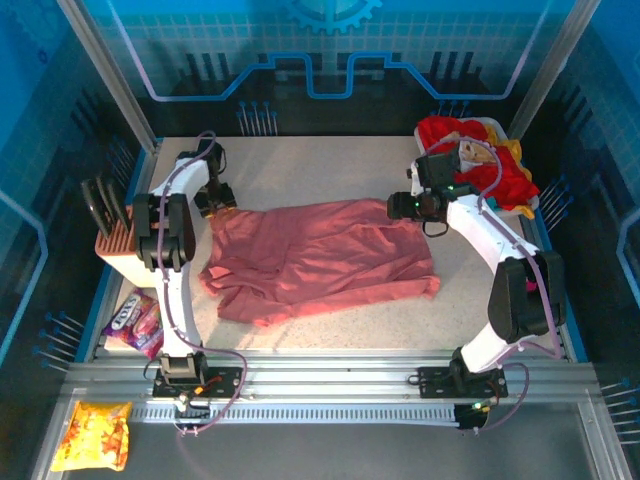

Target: Fold and stack the t-shirts

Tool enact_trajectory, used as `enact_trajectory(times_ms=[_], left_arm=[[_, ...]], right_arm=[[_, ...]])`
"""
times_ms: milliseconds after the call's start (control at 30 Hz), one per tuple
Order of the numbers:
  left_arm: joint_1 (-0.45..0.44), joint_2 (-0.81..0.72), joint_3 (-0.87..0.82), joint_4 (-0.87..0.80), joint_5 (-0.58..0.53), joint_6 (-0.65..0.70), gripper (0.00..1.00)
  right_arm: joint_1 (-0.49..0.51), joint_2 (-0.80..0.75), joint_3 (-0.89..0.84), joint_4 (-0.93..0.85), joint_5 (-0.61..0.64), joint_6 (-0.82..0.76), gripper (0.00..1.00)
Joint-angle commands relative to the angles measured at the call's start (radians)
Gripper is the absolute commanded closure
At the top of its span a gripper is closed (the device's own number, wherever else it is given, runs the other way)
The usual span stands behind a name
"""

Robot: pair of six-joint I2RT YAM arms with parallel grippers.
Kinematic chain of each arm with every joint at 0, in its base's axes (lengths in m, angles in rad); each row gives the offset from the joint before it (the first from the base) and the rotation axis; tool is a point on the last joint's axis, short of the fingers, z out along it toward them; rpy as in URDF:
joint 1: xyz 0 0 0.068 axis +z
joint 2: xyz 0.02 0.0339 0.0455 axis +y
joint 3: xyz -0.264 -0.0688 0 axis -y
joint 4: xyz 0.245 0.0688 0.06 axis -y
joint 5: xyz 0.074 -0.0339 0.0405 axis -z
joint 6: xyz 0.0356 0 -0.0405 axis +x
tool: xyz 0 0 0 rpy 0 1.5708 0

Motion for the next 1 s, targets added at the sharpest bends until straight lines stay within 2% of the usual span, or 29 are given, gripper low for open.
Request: enact_trajectory(times_ms=[0, 100, 233, 267, 333, 633, 800, 833, 900, 967], left_arm=[[0.006, 0.022, 0.015, -0.012, 0.052, 0.011, 0.56], [0.005, 0.048, 0.043, -0.029, 0.04, 0.012, 0.65], [0.011, 0.084, 0.09, -0.039, 0.046, -0.005, 0.85], [0.011, 0.095, 0.114, -0.049, 0.054, -0.01, 0.93], [0.011, 0.111, 0.17, -0.066, 0.063, -0.022, 1.0], [0.015, 0.218, 0.487, -0.11, 0.068, -0.034, 1.0], [0.015, 0.228, 0.538, -0.052, 0.083, -0.037, 1.0], [0.016, 0.225, 0.54, -0.052, 0.092, -0.037, 0.93], [0.015, 0.215, 0.539, -0.073, 0.117, -0.039, 0.62], [0.016, 0.171, 0.509, -0.096, 0.154, -0.052, 0.45]], right_arm=[[0.006, -0.008, 0.007, -0.028, -0.004, -0.01, 0.27], [0.004, -0.01, 0.007, -0.026, -0.007, -0.007, 0.28], [-0.003, -0.012, 0.009, -0.027, -0.011, -0.008, 0.28], [-0.003, -0.01, 0.011, -0.029, -0.01, -0.009, 0.28], [-0.005, -0.01, 0.013, -0.031, -0.008, -0.011, 0.28], [-0.008, -0.005, 0.001, -0.03, 0.004, 0.009, 0.28], [-0.008, -0.003, -0.007, -0.051, 0.022, 0.027, 0.26], [-0.008, -0.002, -0.008, -0.06, 0.02, 0.03, 0.25], [-0.008, -0.001, -0.017, -0.085, 0.024, 0.042, 0.21], [-0.009, -0.016, -0.046, -0.099, 0.014, 0.058, 0.16]])
